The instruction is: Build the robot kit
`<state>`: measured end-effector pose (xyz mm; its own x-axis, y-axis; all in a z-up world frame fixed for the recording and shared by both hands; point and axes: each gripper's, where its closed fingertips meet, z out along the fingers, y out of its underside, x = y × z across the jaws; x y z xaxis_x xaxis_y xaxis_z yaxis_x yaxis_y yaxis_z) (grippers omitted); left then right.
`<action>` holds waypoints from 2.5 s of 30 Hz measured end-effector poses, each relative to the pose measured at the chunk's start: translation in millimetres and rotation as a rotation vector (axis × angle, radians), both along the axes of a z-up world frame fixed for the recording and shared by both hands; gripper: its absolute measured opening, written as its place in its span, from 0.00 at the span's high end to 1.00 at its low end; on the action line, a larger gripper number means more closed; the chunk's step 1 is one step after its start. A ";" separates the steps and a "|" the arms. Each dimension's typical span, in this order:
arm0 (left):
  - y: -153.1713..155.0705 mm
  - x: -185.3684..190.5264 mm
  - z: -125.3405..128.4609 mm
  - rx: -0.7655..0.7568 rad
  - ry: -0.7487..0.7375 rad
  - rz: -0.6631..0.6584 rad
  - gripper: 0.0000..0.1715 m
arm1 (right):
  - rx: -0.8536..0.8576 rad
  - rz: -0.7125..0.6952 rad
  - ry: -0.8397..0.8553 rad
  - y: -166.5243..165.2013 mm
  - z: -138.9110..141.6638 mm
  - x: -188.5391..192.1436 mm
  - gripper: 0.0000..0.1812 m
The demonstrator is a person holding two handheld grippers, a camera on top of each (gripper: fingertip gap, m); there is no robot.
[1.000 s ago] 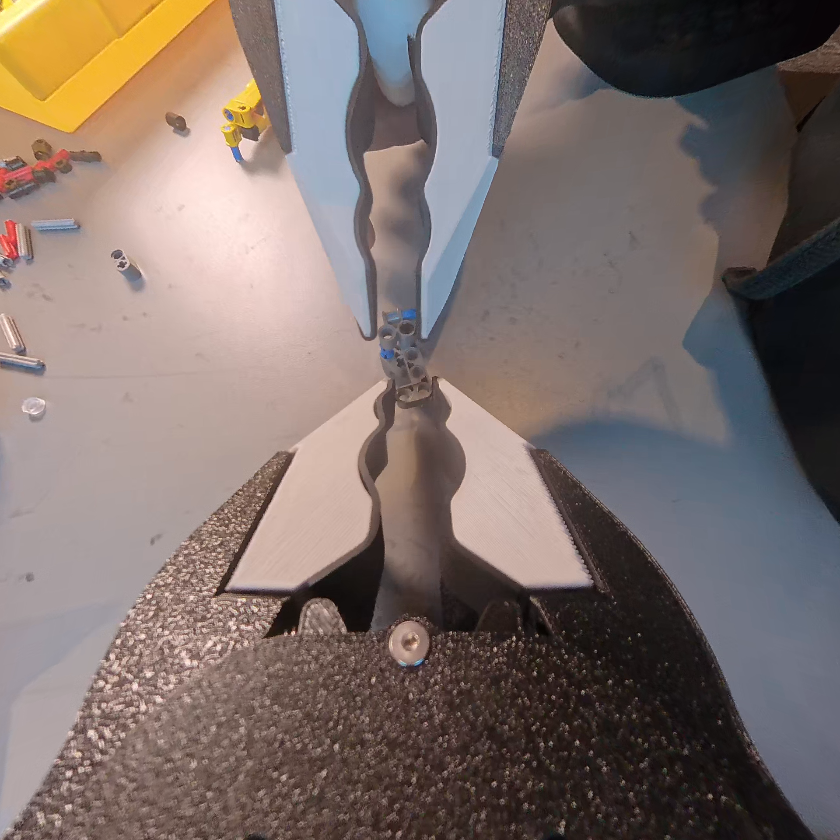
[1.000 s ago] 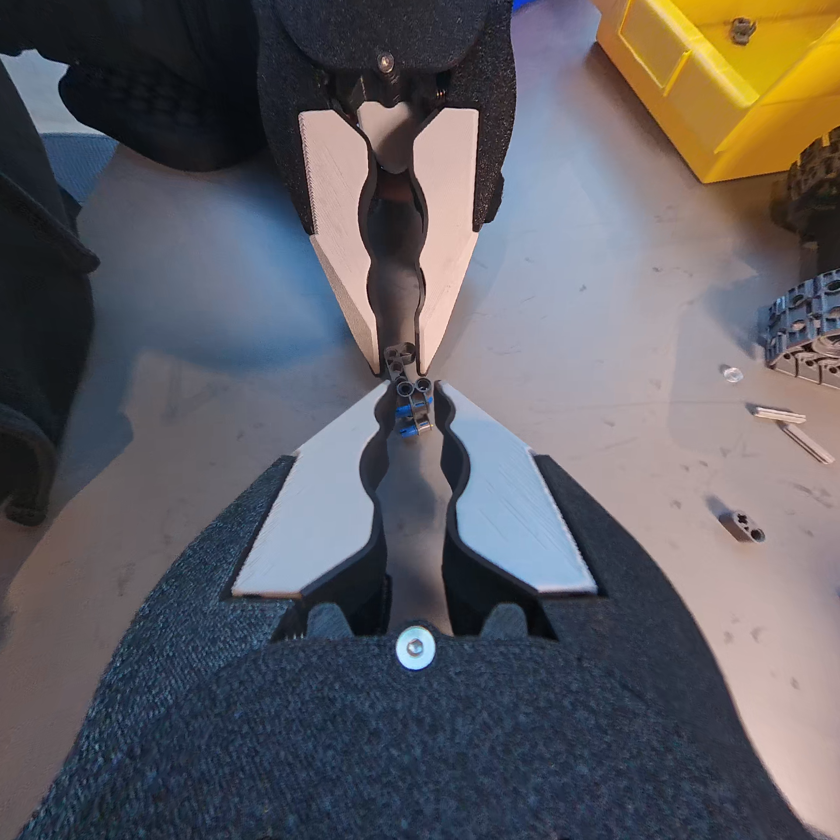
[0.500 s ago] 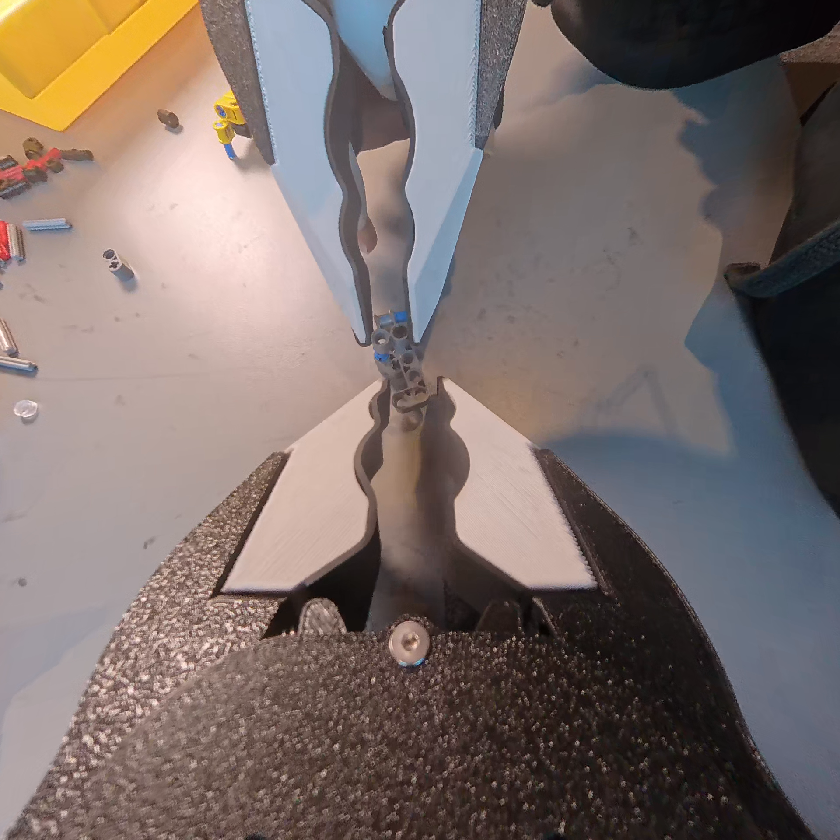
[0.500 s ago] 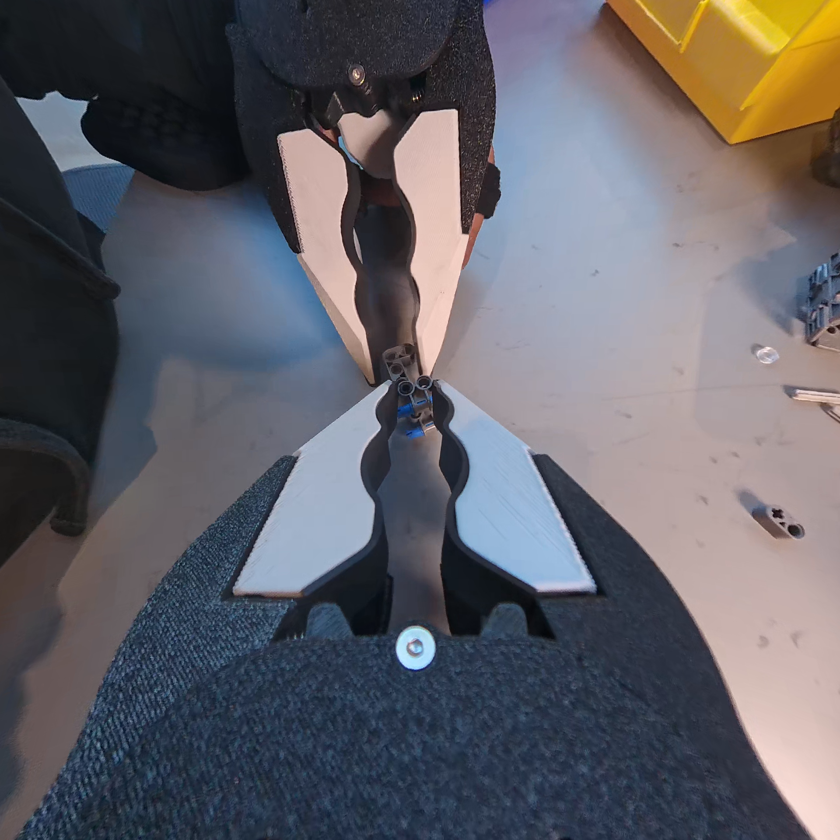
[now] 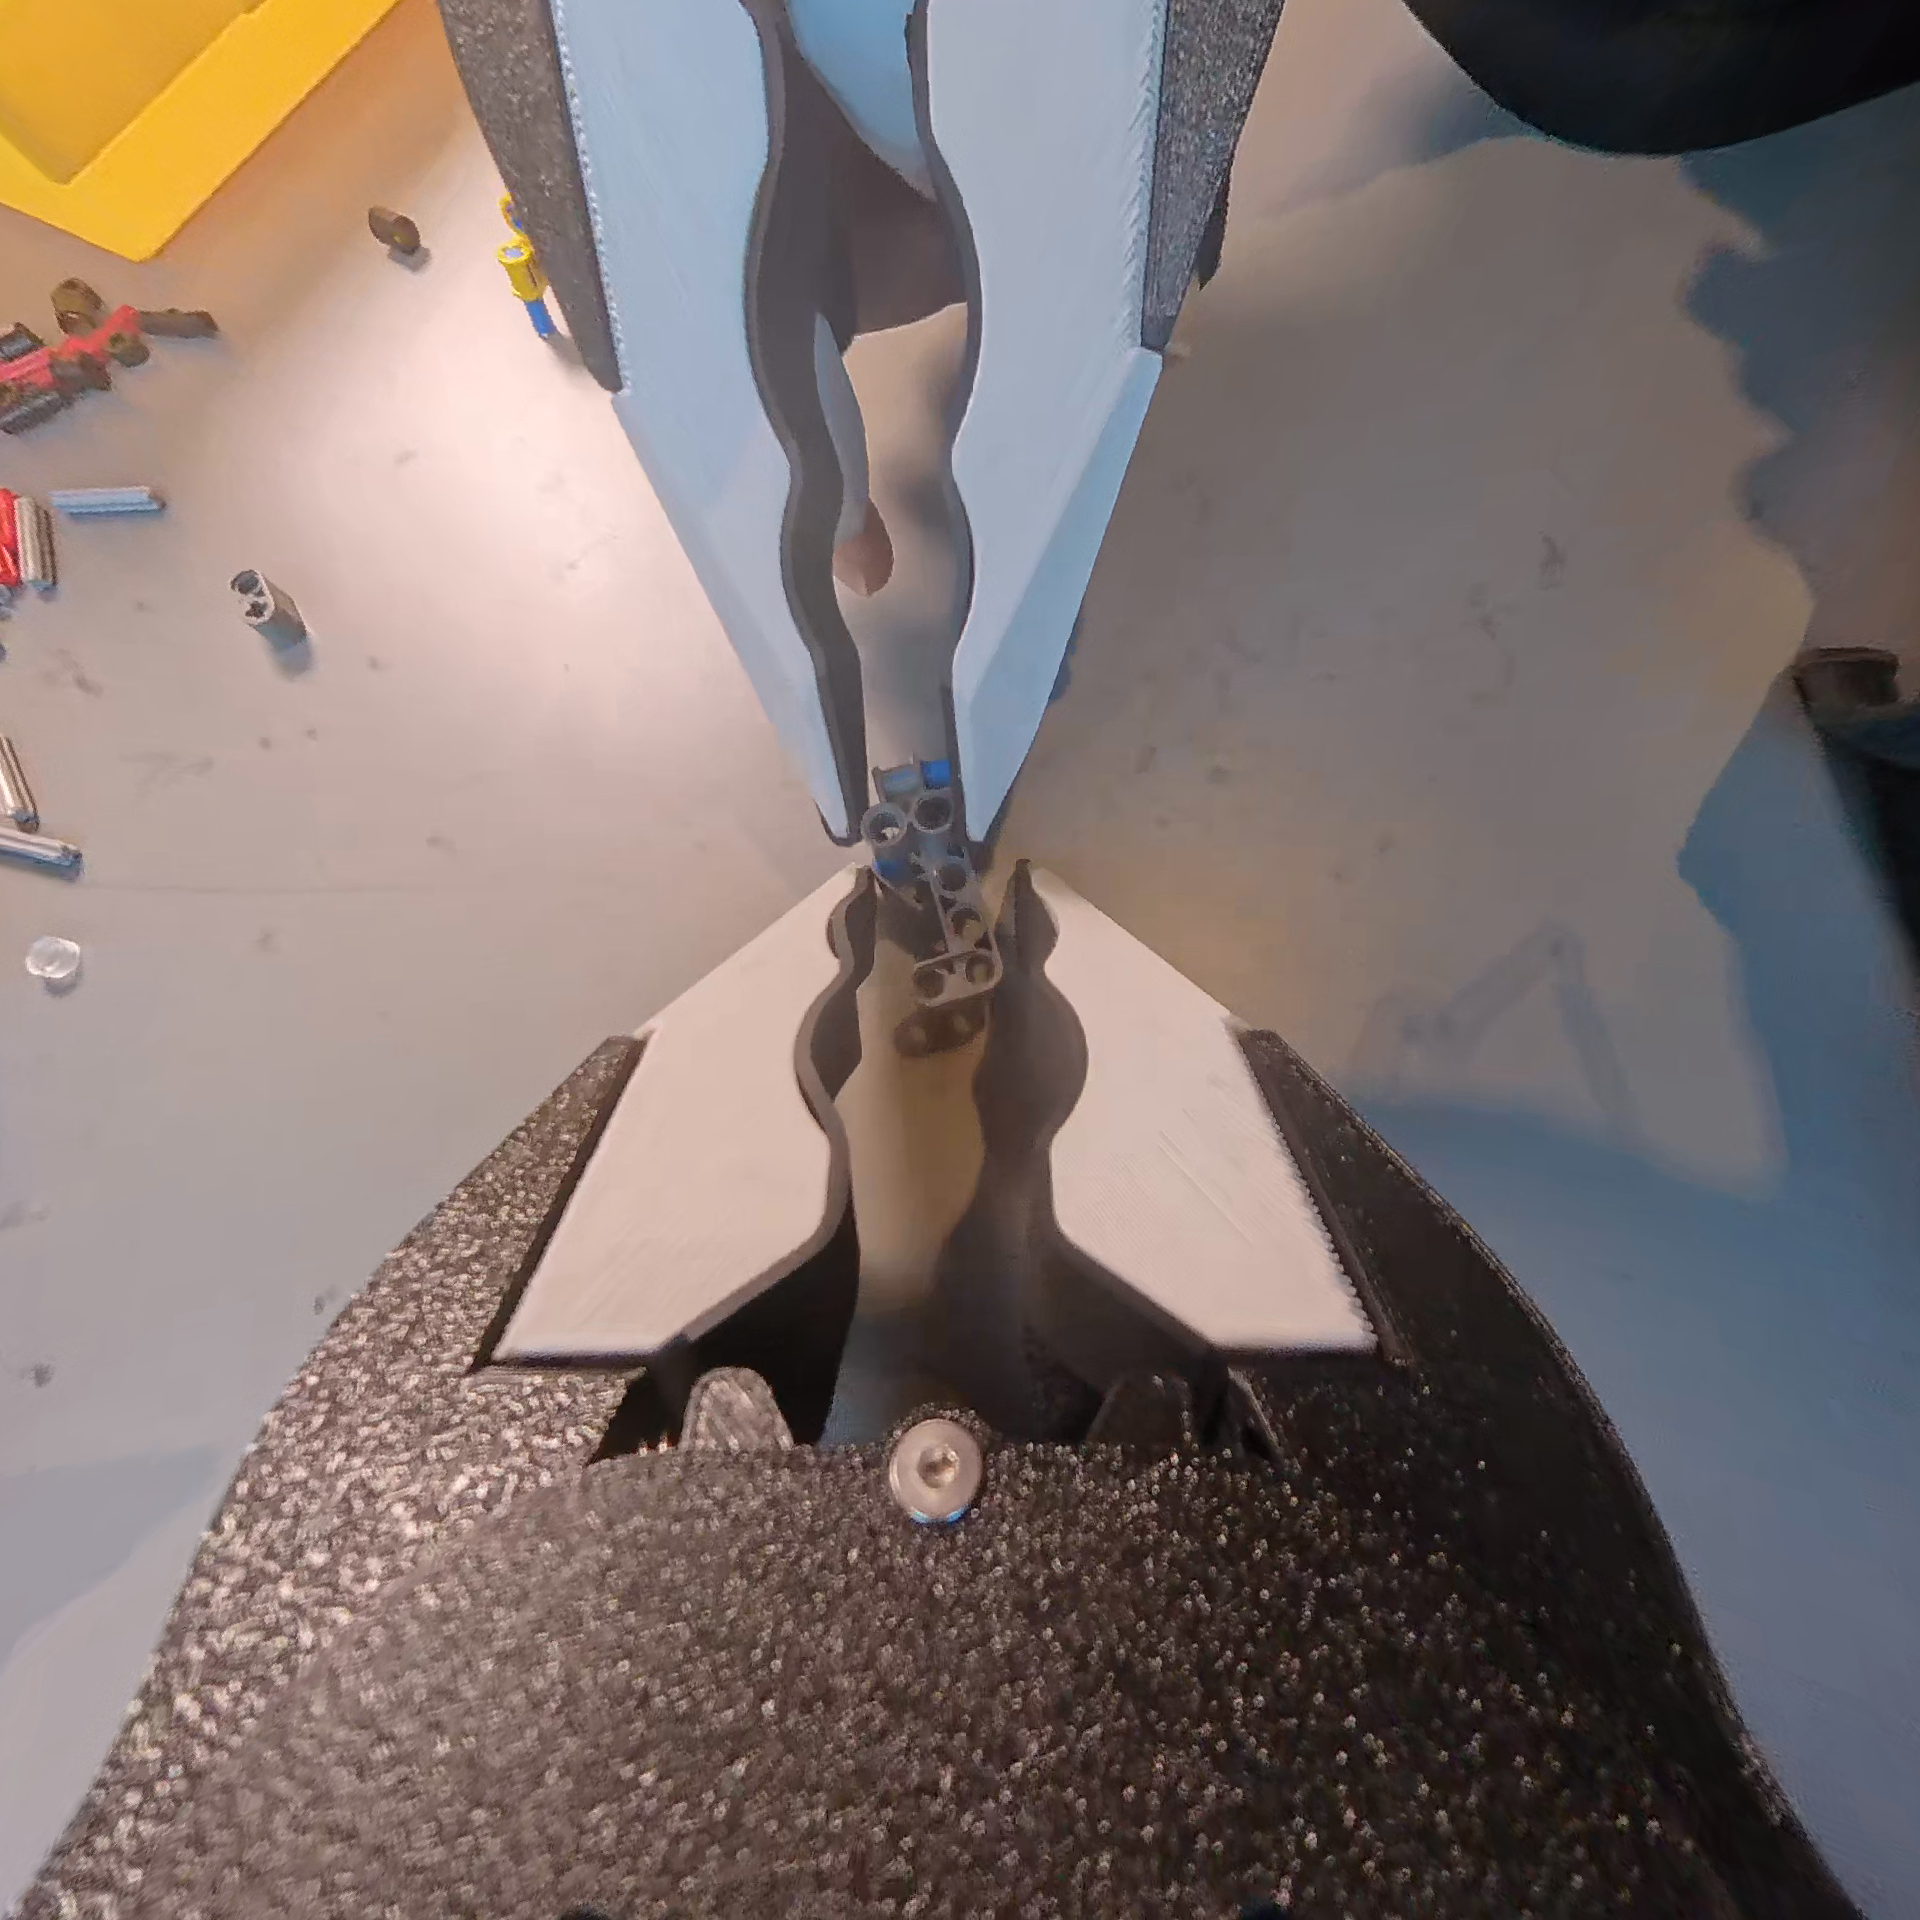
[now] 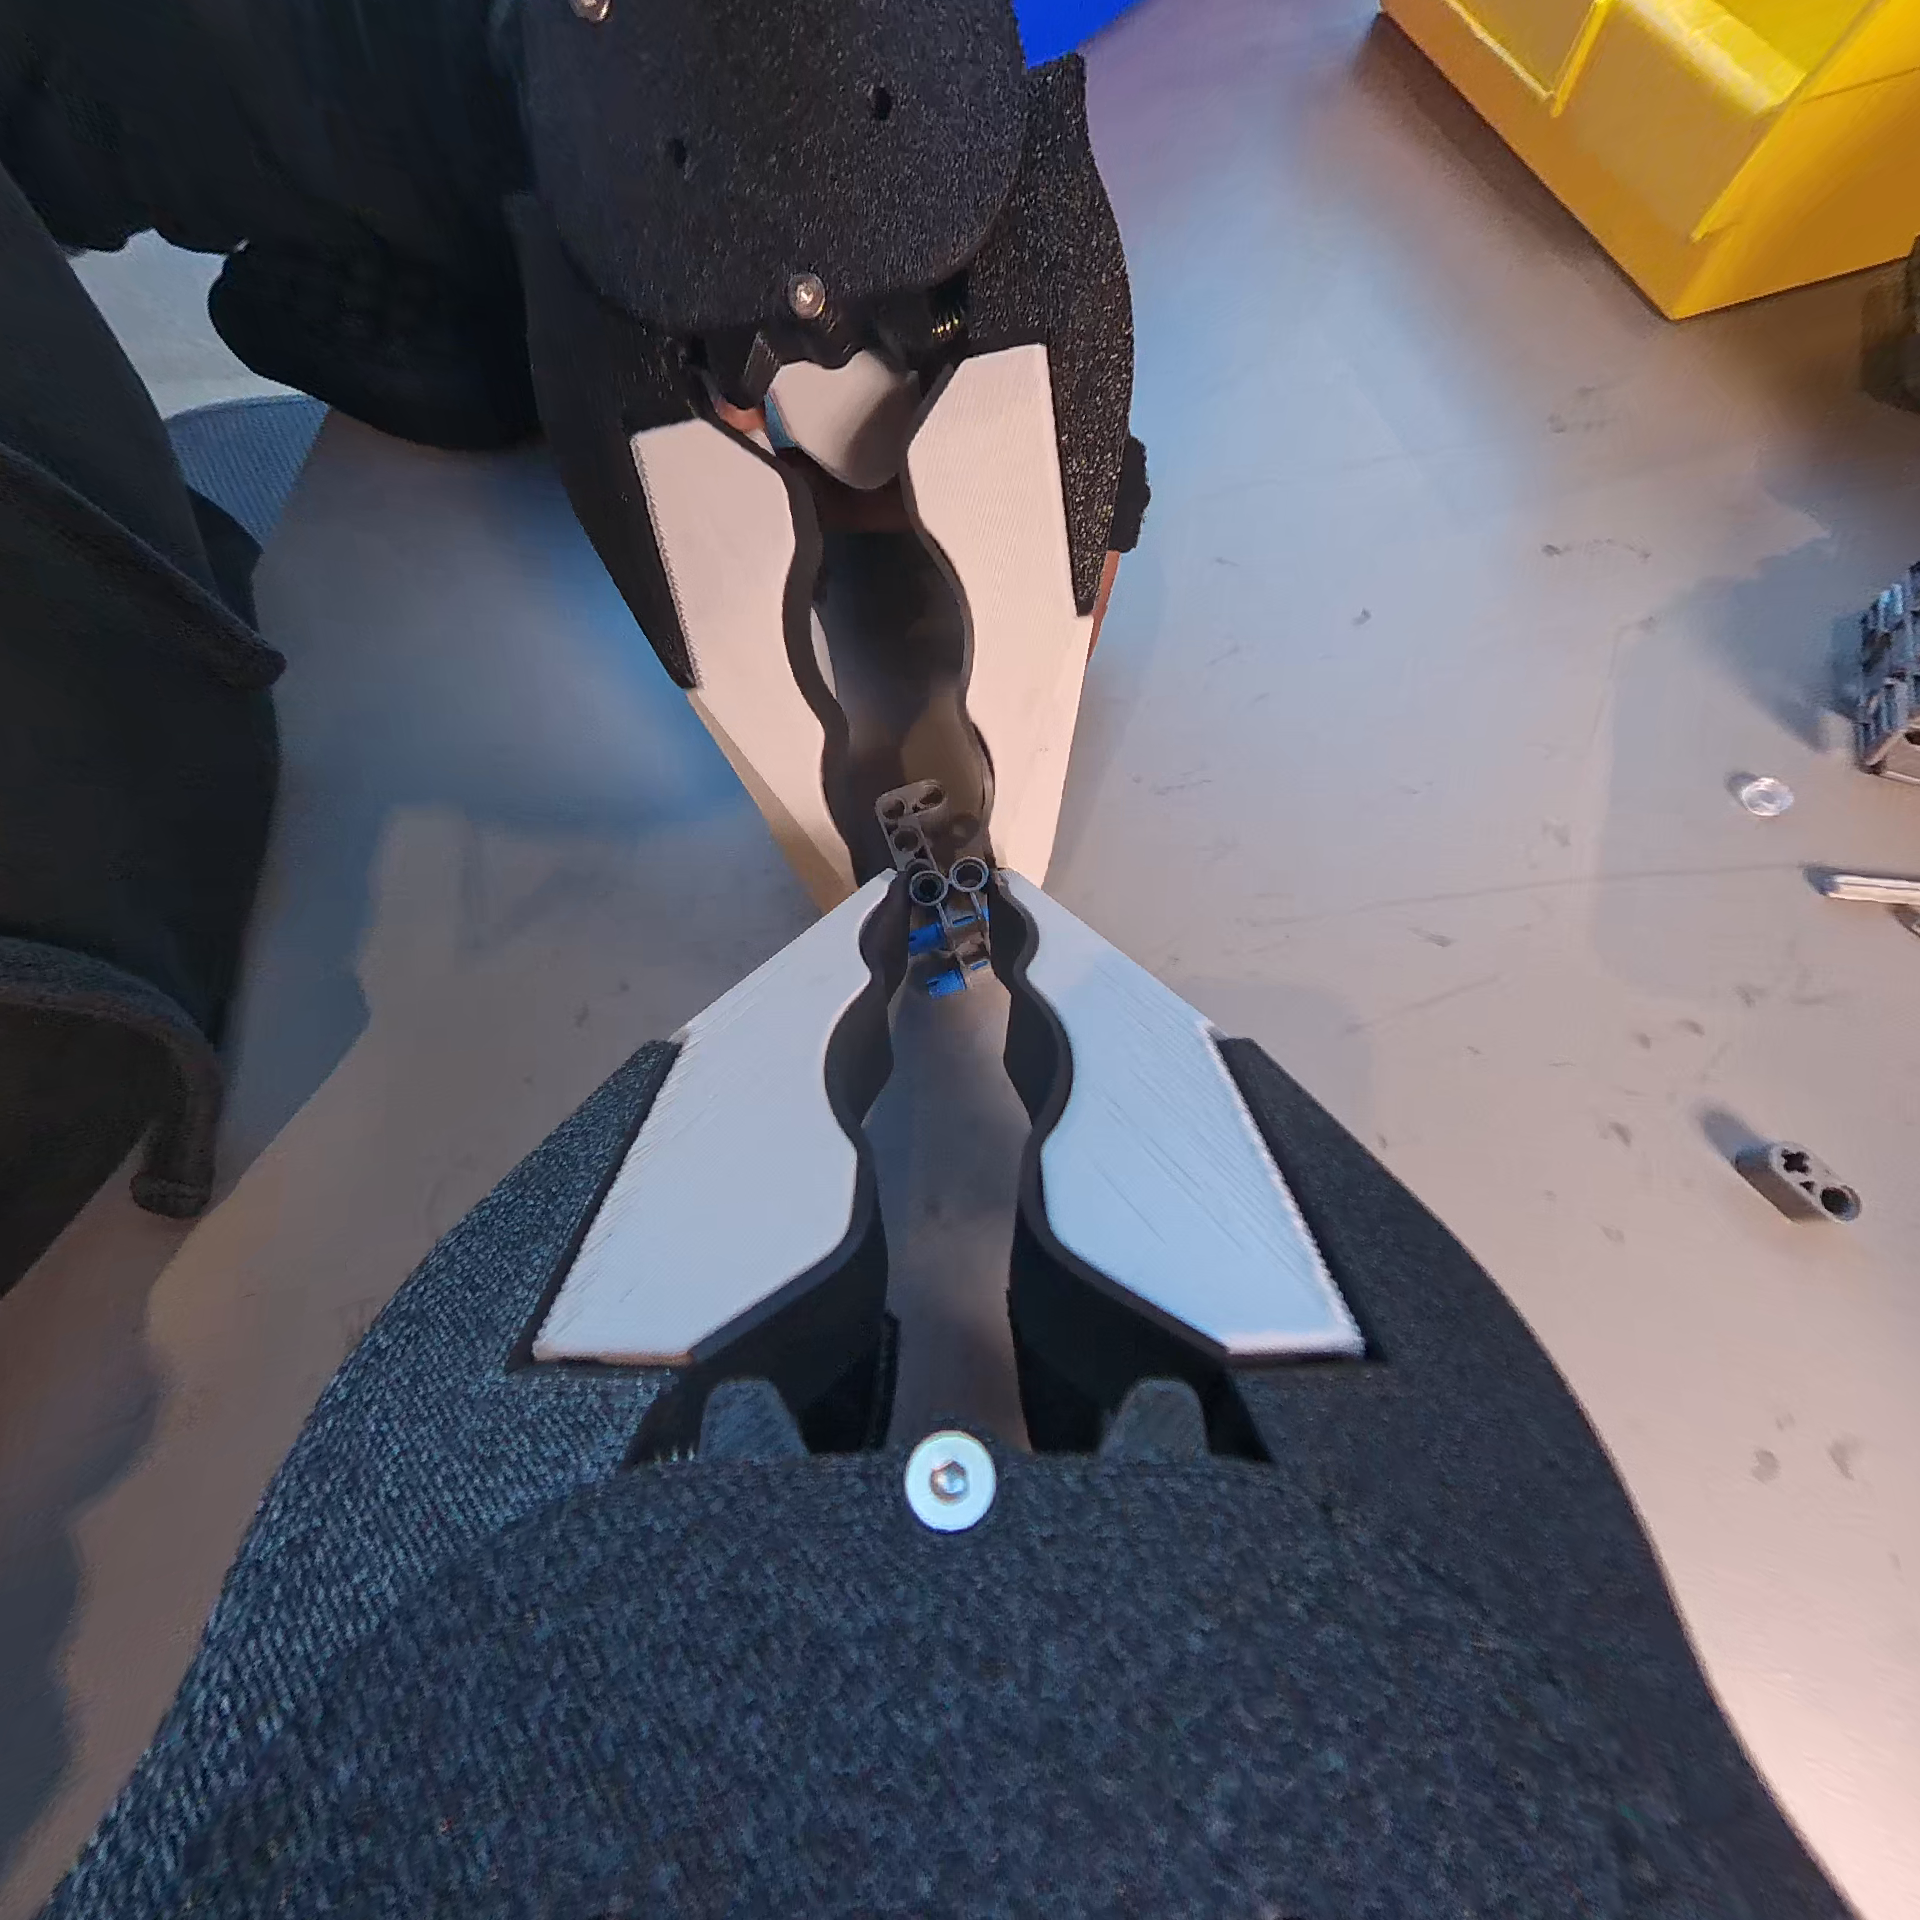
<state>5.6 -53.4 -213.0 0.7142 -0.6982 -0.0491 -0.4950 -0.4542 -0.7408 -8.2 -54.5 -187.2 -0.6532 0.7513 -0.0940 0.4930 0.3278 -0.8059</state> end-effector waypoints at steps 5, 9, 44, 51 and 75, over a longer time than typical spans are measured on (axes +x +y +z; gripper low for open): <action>2.1 -0.4 -0.2 0.011 0.012 0.004 0.89 | 0.002 -0.004 -0.002 1.1 -0.1 -0.1 0.92; 2.1 -0.2 -0.2 0.014 0.015 0.003 0.89 | 0.001 -0.005 -0.013 0.9 -0.2 0.4 0.92; -3.2 0.3 -0.2 0.019 0.019 -0.009 0.88 | 0.014 -0.004 -0.067 -1.8 -1.7 3.7 0.92; -2.7 1.0 -0.3 0.018 0.019 -0.006 0.88 | 0.023 -0.004 -0.058 -0.9 -2.6 5.5 0.92; -8.8 -10.6 3.0 0.009 0.001 -0.027 0.84 | 0.003 -0.023 -0.140 1.3 -10.7 8.0 0.92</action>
<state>-5.1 -62.2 -210.0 0.6949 -0.7170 -0.0555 -0.5075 -0.4342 -0.7443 -0.2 -53.1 -197.9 -0.6161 0.7667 -0.1805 0.6083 0.3175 -0.7274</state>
